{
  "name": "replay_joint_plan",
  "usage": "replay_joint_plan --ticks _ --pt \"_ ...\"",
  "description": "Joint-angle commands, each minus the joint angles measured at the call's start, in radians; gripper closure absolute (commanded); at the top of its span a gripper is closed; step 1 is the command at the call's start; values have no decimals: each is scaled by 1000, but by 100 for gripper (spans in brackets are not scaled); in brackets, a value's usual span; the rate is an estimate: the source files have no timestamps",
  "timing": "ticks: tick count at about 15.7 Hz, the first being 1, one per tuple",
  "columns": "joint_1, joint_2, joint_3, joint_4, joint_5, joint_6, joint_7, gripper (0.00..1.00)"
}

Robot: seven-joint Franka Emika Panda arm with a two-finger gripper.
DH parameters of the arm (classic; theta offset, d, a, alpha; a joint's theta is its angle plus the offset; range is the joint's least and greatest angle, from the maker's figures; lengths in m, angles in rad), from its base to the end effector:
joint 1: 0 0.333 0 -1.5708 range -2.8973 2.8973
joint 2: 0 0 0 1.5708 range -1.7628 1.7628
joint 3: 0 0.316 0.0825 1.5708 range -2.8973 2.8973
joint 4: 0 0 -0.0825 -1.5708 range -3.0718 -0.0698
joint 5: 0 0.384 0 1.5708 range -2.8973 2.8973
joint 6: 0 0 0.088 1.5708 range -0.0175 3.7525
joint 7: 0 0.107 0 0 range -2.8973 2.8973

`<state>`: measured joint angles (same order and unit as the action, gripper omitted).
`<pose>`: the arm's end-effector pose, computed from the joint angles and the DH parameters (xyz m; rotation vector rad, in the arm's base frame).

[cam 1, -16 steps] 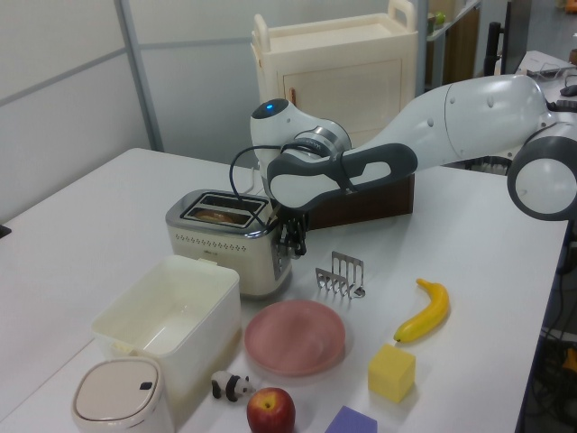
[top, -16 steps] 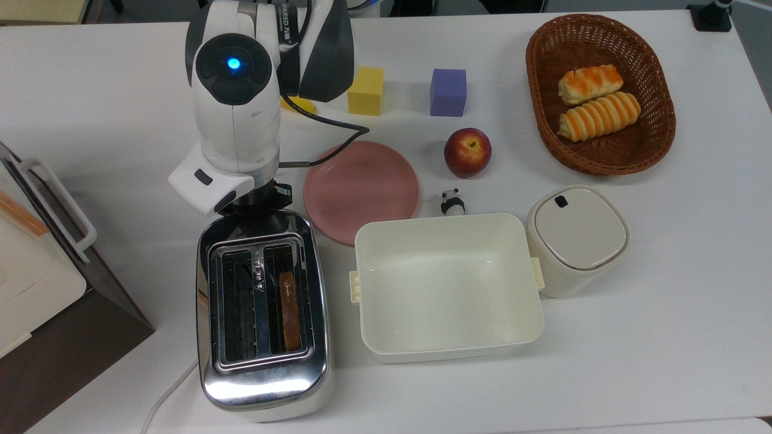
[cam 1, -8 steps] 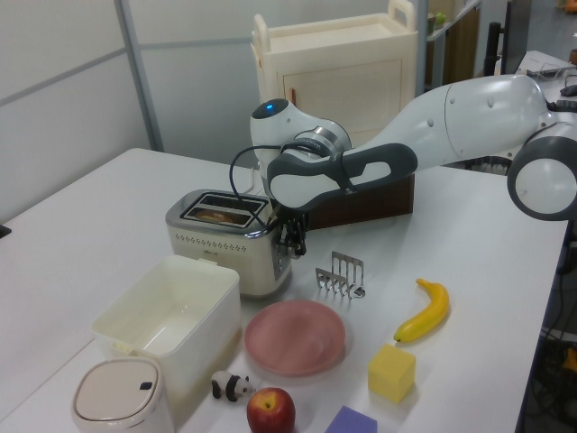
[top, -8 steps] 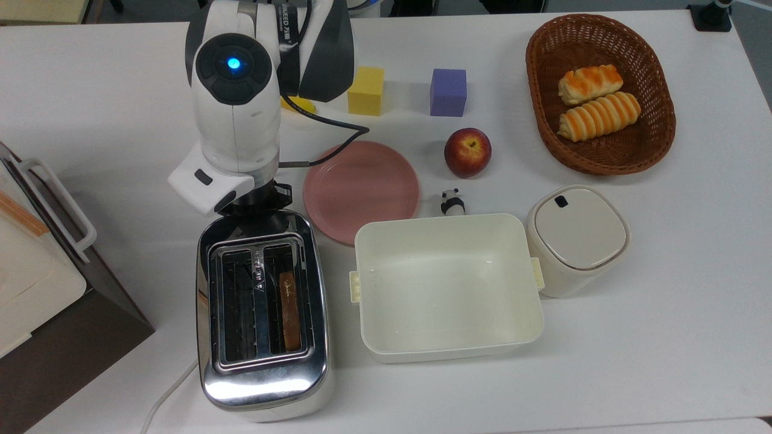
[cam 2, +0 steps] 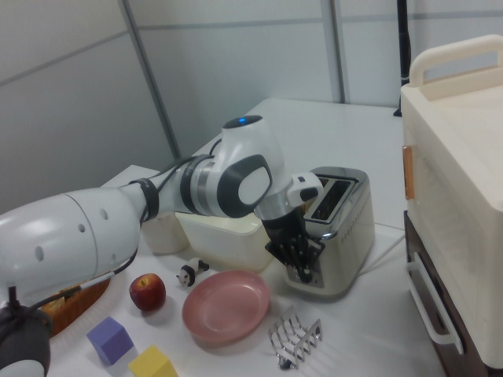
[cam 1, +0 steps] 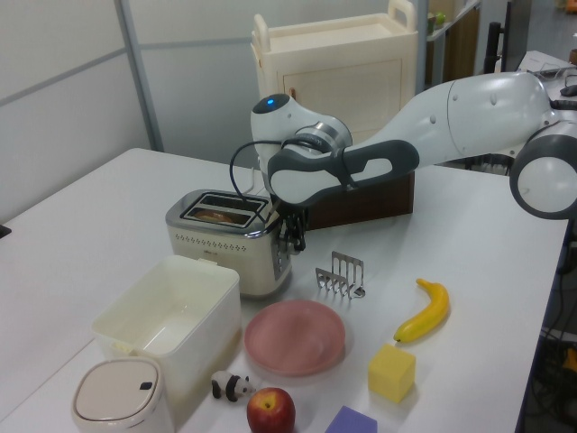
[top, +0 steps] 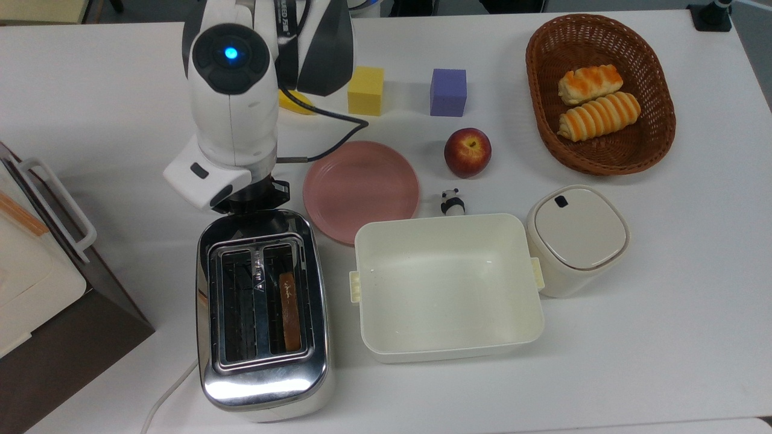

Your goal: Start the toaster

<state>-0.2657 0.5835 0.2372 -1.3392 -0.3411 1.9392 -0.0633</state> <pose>0.7184 -0.0798 0.4003 2.9445 0.1661 0.0359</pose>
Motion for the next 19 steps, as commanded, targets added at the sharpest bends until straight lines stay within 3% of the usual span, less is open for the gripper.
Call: replay_joint_plan --ticks 1,4,5,6,8,11,12,13,14,15,17,19 --pt "-3 -105 -4 -37 -1 -22 -4 100" --pt "-4 -193 -1 -37 23 -124 -6 100" --pt "-4 -224 -1 -35 46 -152 -6 83" --pt "-4 -253 -1 -35 65 -186 -6 73" --pt "-6 -316 -1 -32 89 -250 -1 73" --pt "-6 -421 -1 -28 158 -333 -7 84" --pt "-6 -451 -1 -26 174 -357 -6 82" --pt "-7 -473 -1 -25 185 -387 -1 64" --pt "-7 -490 -1 -25 188 -419 2 36" --pt "-7 -501 -1 -23 188 -445 3 16" --pt "-7 -504 -1 -21 188 -454 11 0" --pt "-6 -504 -1 -21 185 -453 29 0"
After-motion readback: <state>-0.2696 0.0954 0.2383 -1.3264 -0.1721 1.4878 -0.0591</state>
